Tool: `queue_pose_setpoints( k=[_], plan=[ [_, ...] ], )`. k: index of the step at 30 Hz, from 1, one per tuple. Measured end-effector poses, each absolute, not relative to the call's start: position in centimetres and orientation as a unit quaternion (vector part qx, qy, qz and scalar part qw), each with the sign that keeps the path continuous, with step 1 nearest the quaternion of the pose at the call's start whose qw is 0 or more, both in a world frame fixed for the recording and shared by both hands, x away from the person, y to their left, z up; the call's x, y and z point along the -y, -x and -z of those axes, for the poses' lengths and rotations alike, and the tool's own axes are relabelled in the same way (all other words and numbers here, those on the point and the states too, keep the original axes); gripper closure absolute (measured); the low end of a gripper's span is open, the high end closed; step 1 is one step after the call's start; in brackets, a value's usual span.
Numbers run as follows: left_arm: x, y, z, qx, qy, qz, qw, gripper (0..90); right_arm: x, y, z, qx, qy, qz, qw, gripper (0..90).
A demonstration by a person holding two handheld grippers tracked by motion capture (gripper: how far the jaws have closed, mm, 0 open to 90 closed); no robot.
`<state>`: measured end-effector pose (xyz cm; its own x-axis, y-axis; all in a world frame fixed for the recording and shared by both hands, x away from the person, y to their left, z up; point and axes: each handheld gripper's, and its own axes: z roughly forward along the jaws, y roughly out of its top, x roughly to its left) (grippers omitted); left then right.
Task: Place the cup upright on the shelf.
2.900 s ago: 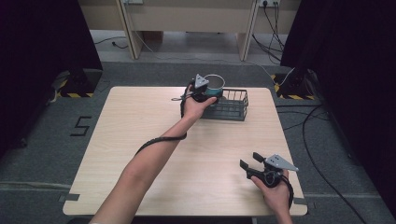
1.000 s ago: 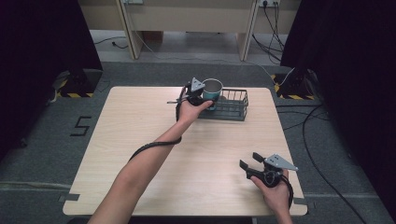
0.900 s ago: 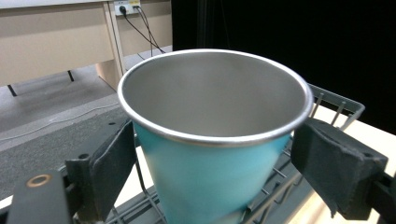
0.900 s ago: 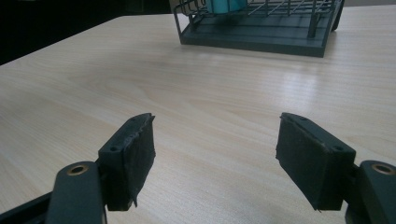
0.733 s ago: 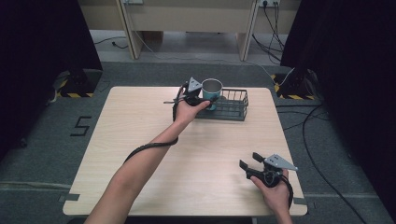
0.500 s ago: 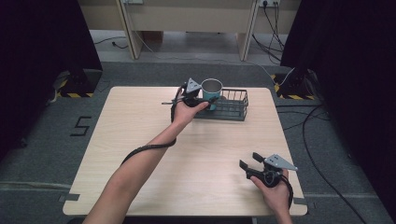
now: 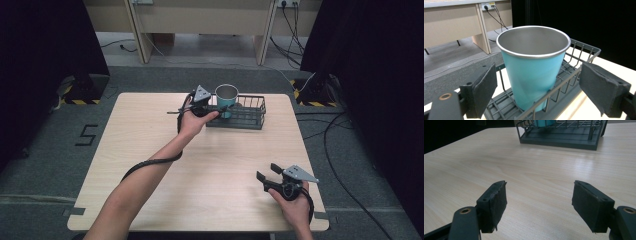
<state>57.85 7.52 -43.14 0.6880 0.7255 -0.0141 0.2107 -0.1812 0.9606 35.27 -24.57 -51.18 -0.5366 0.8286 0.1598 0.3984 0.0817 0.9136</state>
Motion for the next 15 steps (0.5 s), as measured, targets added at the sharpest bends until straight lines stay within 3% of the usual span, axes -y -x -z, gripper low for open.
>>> queue_pose_setpoints(
  k=[15],
  plan=[
    [-10.6,-56.1,42.3,-0.314,-0.730,-0.228,0.562,14.3,24.5,-35.2,51.1,-0.705,-0.436,-0.518,0.208,27.6]
  ],
)
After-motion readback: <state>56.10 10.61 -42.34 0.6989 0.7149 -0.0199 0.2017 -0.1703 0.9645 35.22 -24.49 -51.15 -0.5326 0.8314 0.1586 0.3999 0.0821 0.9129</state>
